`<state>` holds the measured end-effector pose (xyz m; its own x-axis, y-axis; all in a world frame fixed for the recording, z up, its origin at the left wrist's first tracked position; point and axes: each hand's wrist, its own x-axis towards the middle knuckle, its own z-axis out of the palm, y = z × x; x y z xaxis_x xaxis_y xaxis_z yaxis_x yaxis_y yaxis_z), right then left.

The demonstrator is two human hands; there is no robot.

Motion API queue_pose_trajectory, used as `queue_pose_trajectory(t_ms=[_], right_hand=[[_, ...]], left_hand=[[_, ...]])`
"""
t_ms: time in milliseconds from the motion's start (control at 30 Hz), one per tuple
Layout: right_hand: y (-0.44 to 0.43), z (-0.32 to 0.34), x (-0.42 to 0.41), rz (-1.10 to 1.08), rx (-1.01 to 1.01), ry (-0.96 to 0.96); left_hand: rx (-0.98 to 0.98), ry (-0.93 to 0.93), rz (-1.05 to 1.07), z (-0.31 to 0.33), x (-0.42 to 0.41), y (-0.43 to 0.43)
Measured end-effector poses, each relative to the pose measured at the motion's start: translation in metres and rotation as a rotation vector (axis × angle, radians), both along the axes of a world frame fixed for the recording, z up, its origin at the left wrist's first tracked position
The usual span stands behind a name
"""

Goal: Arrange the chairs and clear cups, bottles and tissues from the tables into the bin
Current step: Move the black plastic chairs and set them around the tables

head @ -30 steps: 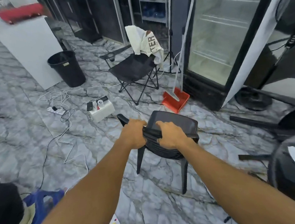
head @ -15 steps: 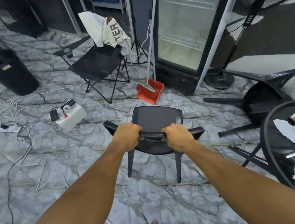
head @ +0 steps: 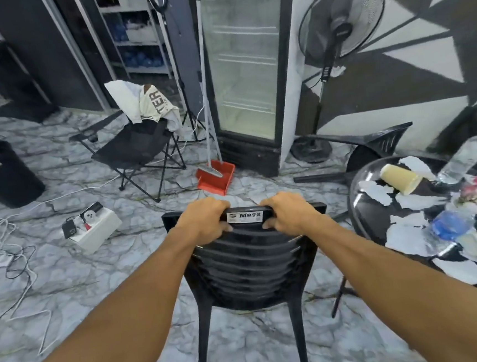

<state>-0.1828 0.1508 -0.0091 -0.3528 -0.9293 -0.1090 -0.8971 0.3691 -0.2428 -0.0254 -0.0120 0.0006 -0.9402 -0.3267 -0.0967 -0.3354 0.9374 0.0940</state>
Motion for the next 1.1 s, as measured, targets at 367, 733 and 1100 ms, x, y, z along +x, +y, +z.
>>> queue_pose_trajectory(t_ms=[367,733,1100], right_hand=[[0.229,0.021,0.030,-0.086,-0.029,-0.024],[0.431,0.027,0.074,-0.348,-0.038,0.064],[0.558,-0.050,0.108,-0.397,-0.125,0.193]], left_hand=[[-0.084,-0.003,-0.133,0.024,0.010,0.211],[-0.077,0.116,-0.475,0.012,0.000,0.375],[-0.114,0.286,-0.722,-0.073,0.020,0.483]])
